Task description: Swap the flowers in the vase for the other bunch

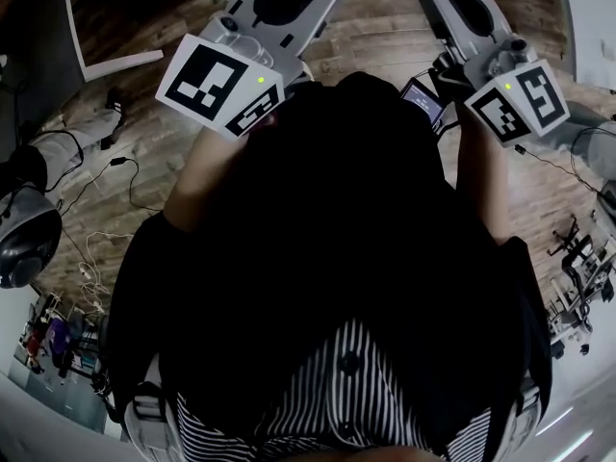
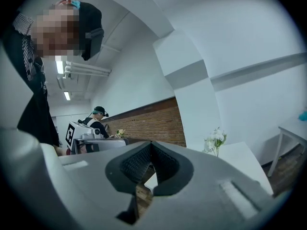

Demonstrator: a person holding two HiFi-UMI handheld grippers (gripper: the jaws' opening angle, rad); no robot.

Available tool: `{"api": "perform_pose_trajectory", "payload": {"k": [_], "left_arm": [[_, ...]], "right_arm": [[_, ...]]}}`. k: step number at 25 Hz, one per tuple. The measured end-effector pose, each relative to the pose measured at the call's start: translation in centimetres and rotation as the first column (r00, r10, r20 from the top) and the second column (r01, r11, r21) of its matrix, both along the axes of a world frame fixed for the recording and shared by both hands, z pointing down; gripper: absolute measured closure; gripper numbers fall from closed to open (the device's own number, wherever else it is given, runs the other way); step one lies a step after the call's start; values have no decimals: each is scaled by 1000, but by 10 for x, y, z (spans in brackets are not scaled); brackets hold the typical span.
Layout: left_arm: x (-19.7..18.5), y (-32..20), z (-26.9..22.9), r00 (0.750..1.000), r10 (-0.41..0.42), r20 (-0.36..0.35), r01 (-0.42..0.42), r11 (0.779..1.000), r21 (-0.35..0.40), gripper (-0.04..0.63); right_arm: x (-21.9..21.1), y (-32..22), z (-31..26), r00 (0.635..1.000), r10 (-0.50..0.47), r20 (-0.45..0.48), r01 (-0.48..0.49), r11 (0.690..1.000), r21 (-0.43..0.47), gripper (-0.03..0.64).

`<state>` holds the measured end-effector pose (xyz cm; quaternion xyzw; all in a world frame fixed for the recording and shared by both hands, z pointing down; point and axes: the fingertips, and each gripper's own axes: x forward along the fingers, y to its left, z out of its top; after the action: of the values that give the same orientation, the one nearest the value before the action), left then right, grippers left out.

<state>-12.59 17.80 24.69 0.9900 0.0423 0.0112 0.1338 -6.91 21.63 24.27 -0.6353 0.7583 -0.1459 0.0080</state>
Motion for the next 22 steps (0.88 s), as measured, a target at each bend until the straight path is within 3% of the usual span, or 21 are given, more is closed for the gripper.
{"api": "perform_pose_trajectory", "payload": {"k": [4,12,19,22], "left_arm": [[1,-17,0,1000,-13,-5,13,1000,-2,589],[2,-58,31,997,-74,29,75,997,-31,589],[37,-96,20,990,-136,35,136,991,-1,589],[79,-118,6,987,-155,37,155,988,5,589]], "right_arm": [[5,-23,1,999,-21,47,21,1000,5,614],[13,-75,24,995,-85,44,84,996,12,614],[47,-120,15,987,-160,16,160,986,40,615],[85,-144,4,980,-199,8,199,980,24,615]]}}
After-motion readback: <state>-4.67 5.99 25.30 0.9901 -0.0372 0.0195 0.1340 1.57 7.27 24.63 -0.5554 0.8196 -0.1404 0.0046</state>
